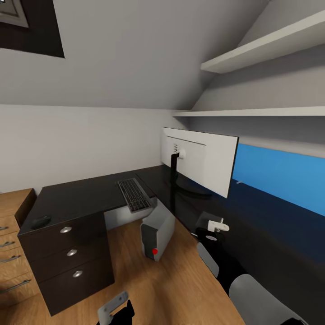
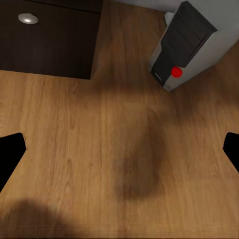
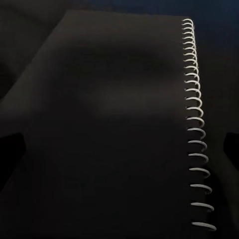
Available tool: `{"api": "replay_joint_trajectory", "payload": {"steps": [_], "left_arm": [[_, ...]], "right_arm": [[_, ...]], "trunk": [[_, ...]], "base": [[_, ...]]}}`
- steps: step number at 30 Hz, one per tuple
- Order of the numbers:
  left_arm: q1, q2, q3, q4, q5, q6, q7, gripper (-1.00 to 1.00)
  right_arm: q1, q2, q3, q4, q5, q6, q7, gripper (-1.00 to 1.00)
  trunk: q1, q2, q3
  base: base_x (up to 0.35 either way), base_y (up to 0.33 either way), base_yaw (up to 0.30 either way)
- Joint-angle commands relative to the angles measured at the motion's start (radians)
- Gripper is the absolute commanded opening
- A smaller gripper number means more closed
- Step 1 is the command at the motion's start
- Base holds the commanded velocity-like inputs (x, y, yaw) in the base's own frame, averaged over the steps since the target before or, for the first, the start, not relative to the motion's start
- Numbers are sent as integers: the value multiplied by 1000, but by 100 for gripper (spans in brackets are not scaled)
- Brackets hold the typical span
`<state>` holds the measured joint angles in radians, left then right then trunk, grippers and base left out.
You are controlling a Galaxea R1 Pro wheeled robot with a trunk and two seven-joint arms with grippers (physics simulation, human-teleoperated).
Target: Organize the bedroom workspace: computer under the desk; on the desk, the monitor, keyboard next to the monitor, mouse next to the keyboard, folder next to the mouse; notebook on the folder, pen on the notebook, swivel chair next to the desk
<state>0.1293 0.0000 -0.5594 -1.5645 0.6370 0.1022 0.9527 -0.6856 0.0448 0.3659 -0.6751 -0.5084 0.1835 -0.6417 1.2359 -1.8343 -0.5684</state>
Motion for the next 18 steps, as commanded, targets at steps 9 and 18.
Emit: {"api": "replay_joint_trajectory", "payload": {"steps": [9, 18], "left_arm": [[0, 0, -2, -2, 0, 8, 3, 100], [0, 0, -2, -2, 0, 9, 3, 100]], "right_arm": [[0, 0, 5, 40, -25, 2, -6, 100], [0, 0, 6, 40, -25, 2, -6, 100]], "trunk": [[0, 0, -1], [0, 0, -1]], "base": [[-34, 28, 0], [-46, 1, 0]]}}
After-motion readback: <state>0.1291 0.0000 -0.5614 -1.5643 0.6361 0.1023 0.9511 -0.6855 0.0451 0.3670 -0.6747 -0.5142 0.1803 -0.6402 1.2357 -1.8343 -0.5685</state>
